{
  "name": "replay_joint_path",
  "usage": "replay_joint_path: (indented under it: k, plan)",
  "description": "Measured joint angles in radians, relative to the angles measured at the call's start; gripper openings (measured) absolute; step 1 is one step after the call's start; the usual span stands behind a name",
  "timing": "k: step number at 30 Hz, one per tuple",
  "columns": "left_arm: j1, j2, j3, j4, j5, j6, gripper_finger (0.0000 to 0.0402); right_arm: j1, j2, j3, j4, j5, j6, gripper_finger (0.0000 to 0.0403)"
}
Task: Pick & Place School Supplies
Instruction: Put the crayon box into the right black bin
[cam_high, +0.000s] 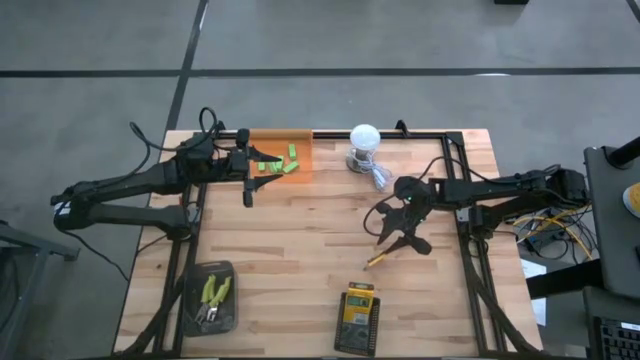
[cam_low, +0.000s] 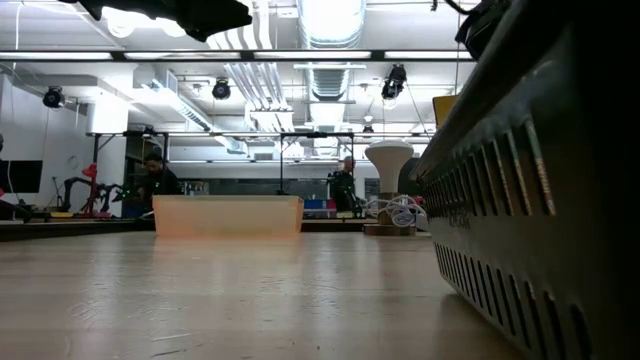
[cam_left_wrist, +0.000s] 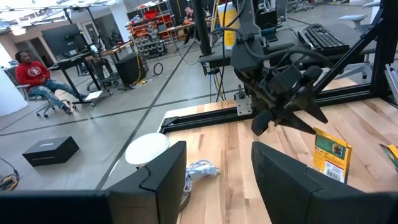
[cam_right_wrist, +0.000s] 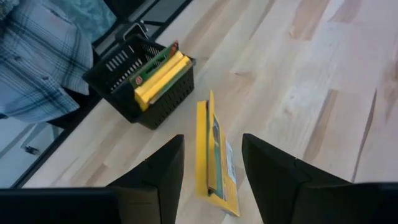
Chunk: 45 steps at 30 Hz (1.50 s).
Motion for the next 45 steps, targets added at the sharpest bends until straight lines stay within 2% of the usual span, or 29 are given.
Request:
replay_joint_path:
  k: [6,13,17,21,29,38,45]
  plan:
    - [0.000,0.000,0.000,0.000,0.000,0.000,0.0188,0.007,-0.062,0.000,-0.019,-0.003,0.003,0.0146]
    - [0.000,0.000,0.000,0.000,0.000,0.000,0.0188,0.055,-0.072,-0.014,-0.042,0.008,0.000,0.0150]
    - [0.000,0.000,0.000,0.000,0.000,0.000,0.0188,0.072,-0.079,-0.033,-0.019,0.094,-0.028,0.0150]
    - [0.000,0.000,0.000,0.000,0.000,0.000,0.0188,0.074,-0.097,-0.074,0.088,0.166,-0.028,0.0153]
    - [0.000,0.000,0.000,0.000,0.000,0.000,0.0188,0.112,-0.101,-0.176,0.263,0.158,0.040,0.0169]
    - [0.000,0.000,0.000,0.000,0.000,0.000,0.0188,0.122,-0.106,-0.303,0.479,0.180,0.083,0.0164]
    - [0.000,0.000,0.000,0.000,0.000,0.000,0.0188,0.122,-0.106,-0.345,0.533,0.210,0.074,0.0159]
